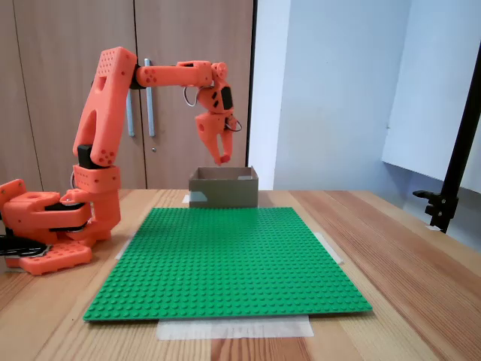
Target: Pick the red lego block and put it in the box.
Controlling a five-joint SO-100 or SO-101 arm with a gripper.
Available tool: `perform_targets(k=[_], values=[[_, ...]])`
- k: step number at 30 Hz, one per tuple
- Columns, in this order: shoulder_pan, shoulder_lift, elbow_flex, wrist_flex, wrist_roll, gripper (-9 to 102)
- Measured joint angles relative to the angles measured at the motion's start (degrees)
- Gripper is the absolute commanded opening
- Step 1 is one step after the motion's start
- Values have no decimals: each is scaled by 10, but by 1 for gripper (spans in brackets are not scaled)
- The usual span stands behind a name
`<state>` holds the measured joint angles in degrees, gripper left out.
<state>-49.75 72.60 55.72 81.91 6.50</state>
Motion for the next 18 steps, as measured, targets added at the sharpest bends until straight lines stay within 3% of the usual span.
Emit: perform_targets(k=[18], values=[[0,-10,-18,11,17,19]])
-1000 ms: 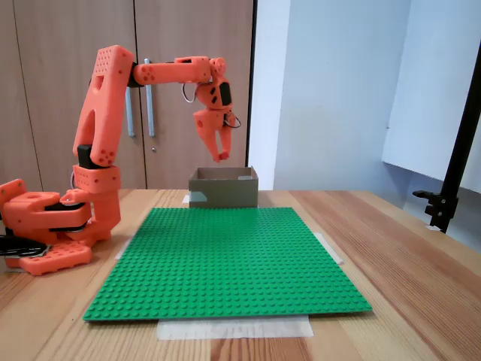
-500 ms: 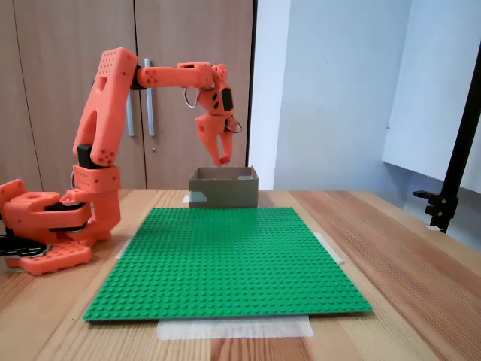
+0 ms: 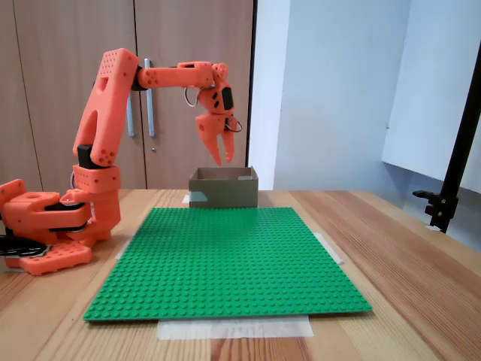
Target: Pick the red lego block and put it in the box.
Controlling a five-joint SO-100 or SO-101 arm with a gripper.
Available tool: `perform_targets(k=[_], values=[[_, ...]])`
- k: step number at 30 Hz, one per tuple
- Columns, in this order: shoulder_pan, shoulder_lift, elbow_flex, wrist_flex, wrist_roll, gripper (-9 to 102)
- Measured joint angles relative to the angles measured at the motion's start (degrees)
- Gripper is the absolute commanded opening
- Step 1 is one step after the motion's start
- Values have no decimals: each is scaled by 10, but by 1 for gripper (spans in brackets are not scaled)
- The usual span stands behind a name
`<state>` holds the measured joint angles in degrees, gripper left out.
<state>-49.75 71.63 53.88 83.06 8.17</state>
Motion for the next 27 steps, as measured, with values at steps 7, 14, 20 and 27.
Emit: perform_targets(k=[7,14,20,27], values=[[0,27,33,-4,0,11],[70,224,170,-32,-76,-1],[221,439,368,-66,-114,-1],[323,603,541,-107,-99,-1]])
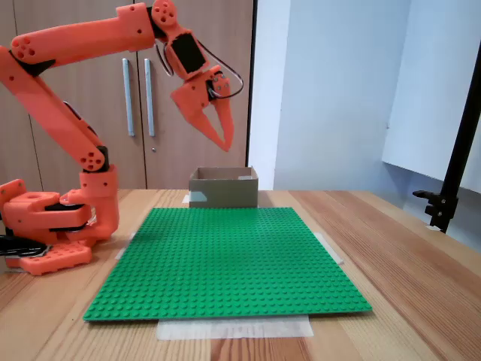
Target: Pick the red lego block and put it in the box.
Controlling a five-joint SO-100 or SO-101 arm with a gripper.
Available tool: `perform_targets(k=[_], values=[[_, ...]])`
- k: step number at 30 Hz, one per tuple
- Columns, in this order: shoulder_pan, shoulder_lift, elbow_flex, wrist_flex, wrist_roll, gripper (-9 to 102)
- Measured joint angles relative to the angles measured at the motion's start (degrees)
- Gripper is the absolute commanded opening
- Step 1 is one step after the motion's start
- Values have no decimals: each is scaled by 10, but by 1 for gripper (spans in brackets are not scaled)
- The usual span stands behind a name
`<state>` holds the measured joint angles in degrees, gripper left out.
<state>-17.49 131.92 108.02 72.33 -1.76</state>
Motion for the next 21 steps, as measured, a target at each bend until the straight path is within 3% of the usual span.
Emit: perform_targets(k=[12,21], values=[[60,193,213,-37,26,-1],[156,287,389,-134,-24,-1]])
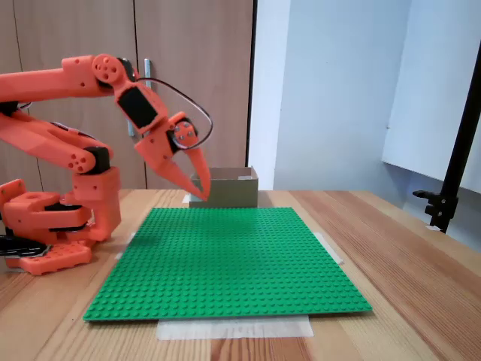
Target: Pick the red lego block and put it in the box.
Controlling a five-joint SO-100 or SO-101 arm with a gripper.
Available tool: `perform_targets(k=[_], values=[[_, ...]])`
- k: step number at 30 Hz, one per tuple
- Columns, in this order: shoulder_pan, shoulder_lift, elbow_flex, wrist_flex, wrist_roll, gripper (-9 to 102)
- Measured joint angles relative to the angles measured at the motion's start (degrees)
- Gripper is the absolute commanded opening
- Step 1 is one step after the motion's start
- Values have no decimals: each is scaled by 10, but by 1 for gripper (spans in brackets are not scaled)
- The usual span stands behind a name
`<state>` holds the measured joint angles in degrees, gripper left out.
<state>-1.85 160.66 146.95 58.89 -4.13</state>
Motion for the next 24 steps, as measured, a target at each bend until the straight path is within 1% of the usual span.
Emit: perform_targets(k=[4,11,16,24], values=[[-8,52,88,-24,-5,-1],[-16,112,185,-60,-4,-1],[-25,146,235,-83,-18,-1],[-21,197,292,-84,-32,-1]])
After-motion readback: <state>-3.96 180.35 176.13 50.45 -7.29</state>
